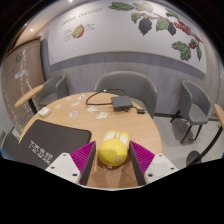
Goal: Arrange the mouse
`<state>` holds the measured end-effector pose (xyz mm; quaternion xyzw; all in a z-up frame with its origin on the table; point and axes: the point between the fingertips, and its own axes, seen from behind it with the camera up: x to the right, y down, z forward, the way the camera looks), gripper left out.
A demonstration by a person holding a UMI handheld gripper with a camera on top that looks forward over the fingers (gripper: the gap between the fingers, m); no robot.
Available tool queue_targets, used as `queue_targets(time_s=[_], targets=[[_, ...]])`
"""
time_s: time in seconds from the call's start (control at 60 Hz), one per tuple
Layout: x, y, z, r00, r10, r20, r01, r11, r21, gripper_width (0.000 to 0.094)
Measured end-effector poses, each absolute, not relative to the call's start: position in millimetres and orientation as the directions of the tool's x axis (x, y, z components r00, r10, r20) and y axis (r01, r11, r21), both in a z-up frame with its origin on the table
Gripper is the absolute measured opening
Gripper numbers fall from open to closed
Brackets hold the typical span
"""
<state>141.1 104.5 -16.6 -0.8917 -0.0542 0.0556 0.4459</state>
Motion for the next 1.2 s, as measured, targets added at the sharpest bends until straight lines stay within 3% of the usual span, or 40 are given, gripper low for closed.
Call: queue_targets(time_s=[0.05, 0.067, 0.233, 0.35, 0.433, 0.5, 0.583, 0.7, 0.717, 0.85, 1.0, 1.1, 1.2], targets=[[147, 113, -19, 0.993, 0.115, -0.009, 0.063, -0.604, -0.795, 0.0555], [163, 95, -7, 0.993, 0.117, 0.0, 0.073, -0.615, -0.785, 0.0545], [159, 102, -16, 0.999, 0.033, -0.035, -0.008, -0.603, -0.798, 0.0353], [156, 82, 22, 0.994, -0.061, -0.09, -0.108, -0.522, -0.846, 0.0342], [88, 67, 84, 0.983, 0.016, -0.184, -0.16, -0.423, -0.892, 0.034], [39, 52, 103, 0.985, 0.05, -0.164, -0.133, -0.384, -0.914, 0.0341], [-13, 47, 87, 0.991, 0.062, -0.117, -0.08, -0.422, -0.903, 0.0339], [-67, 37, 21, 0.983, 0.092, -0.161, -0.082, -0.564, -0.822, 0.034], [-71, 32, -1, 0.984, 0.093, -0.151, -0.072, -0.567, -0.821, 0.0341], [-70, 30, -10, 0.994, 0.056, -0.095, -0.042, -0.609, -0.792, 0.0341], [-71, 23, -15, 0.988, 0.152, -0.031, 0.073, -0.629, -0.774, 0.0526], [-64, 9, -8, 0.978, 0.206, -0.02, 0.118, -0.632, -0.766, 0.0861], [-51, -18, 6, 0.964, 0.259, -0.062, 0.116, -0.62, -0.776, 0.086]])
